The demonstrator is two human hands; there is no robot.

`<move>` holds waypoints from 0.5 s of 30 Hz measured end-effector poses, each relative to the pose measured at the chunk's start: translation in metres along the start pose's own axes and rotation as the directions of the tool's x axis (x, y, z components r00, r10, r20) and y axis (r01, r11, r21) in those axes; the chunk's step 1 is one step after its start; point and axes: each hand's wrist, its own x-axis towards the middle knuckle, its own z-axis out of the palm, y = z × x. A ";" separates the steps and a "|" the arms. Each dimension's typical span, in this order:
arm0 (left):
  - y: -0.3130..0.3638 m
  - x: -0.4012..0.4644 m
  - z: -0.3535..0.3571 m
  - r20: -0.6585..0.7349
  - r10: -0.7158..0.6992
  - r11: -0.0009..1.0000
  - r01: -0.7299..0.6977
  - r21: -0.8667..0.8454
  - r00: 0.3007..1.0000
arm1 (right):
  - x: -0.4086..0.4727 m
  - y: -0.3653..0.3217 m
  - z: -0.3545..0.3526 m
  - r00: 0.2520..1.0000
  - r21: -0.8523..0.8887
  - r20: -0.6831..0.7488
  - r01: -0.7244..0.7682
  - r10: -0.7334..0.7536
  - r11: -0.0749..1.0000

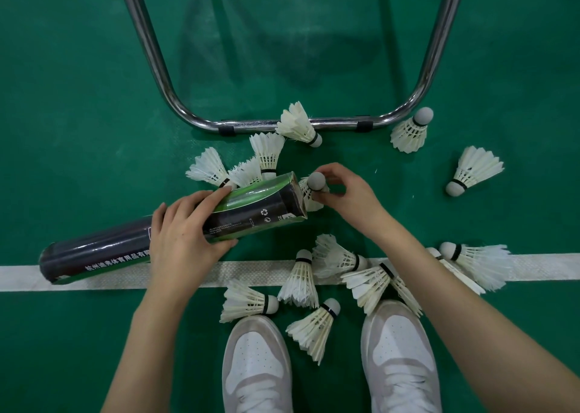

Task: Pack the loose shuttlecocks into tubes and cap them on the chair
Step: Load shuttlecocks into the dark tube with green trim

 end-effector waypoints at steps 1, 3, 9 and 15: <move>0.000 0.000 0.000 0.003 0.001 1.000 -0.001 0.000 1.000 | -0.002 0.000 -0.003 1.000 0.002 -0.014 0.015 -0.015 1.000; 0.000 -0.001 0.001 0.004 0.006 1.000 -0.006 0.003 1.000 | -0.008 0.002 -0.008 0.998 0.012 -0.058 0.029 -0.028 1.000; 0.003 -0.003 0.002 0.010 0.005 1.000 -0.005 -0.001 1.000 | -0.027 0.012 -0.022 0.990 -0.105 -0.140 -0.022 0.007 0.994; 0.008 -0.005 0.005 0.023 0.007 1.000 -0.007 0.001 1.000 | -0.037 0.020 -0.026 0.986 -0.222 -0.164 -0.055 0.018 0.974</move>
